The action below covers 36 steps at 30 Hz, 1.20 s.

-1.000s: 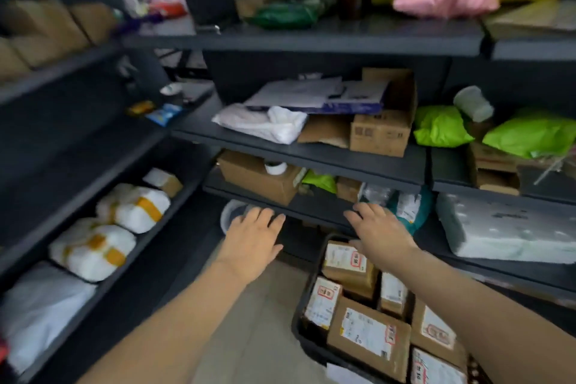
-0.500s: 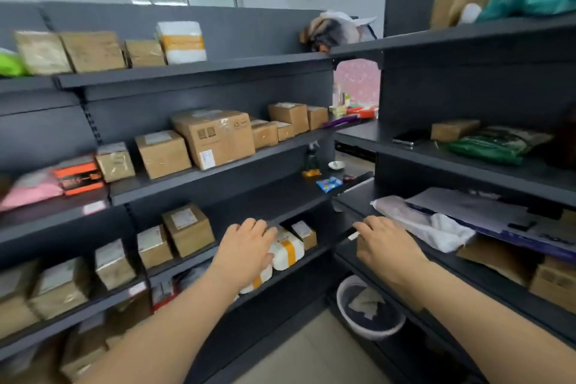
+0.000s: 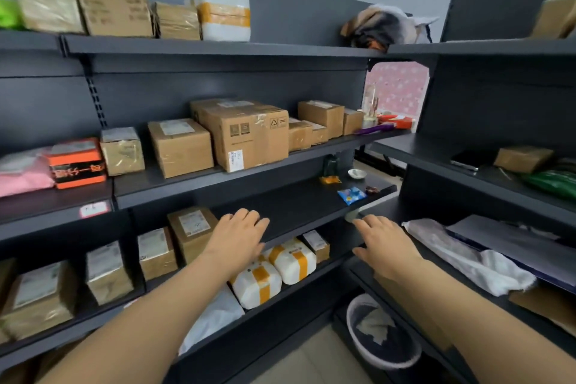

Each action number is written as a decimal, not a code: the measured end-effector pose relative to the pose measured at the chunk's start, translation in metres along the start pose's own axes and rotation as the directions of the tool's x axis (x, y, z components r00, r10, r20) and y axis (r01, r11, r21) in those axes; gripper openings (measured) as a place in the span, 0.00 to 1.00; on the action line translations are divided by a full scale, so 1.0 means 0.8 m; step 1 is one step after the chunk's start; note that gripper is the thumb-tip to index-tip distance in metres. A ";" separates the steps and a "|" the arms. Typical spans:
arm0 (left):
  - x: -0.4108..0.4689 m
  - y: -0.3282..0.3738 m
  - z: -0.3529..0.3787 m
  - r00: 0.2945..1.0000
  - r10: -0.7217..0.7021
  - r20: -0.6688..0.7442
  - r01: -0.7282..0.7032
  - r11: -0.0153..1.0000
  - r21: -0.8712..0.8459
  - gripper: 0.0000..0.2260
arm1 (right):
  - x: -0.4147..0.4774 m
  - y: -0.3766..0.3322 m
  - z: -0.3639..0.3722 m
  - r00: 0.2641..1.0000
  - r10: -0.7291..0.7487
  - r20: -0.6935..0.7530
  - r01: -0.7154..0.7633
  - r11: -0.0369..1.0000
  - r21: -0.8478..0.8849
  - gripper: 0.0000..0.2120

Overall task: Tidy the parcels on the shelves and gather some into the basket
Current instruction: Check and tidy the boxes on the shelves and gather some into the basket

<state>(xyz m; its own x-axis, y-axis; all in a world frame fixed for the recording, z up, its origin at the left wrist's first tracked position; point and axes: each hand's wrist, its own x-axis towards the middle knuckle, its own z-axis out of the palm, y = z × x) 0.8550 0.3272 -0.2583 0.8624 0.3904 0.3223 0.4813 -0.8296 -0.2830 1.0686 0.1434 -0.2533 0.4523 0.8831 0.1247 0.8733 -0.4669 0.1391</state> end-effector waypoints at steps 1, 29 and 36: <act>0.007 -0.005 0.010 1.000 0.017 -0.002 -0.017 1.000 -0.012 0.24 | 0.010 -0.004 0.005 1.000 0.007 0.007 -0.007 1.000 0.005 0.30; 0.308 0.147 0.398 0.935 0.350 0.059 -0.314 0.893 -0.322 0.19 | 0.308 0.168 0.358 0.956 0.076 0.284 -0.162 0.943 0.291 0.29; 0.323 0.169 0.577 0.931 0.247 0.269 -0.134 0.916 -0.379 0.20 | 0.348 0.156 0.532 0.942 0.186 0.278 -0.282 0.890 0.358 0.28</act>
<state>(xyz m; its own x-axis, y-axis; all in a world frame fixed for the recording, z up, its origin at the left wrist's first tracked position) 1.2149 0.5004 -0.6305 0.9639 0.2658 -0.0133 0.2661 -0.9631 0.0397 1.3805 0.3503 -0.6192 0.6393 0.7580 -0.1296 0.7148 -0.6479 -0.2633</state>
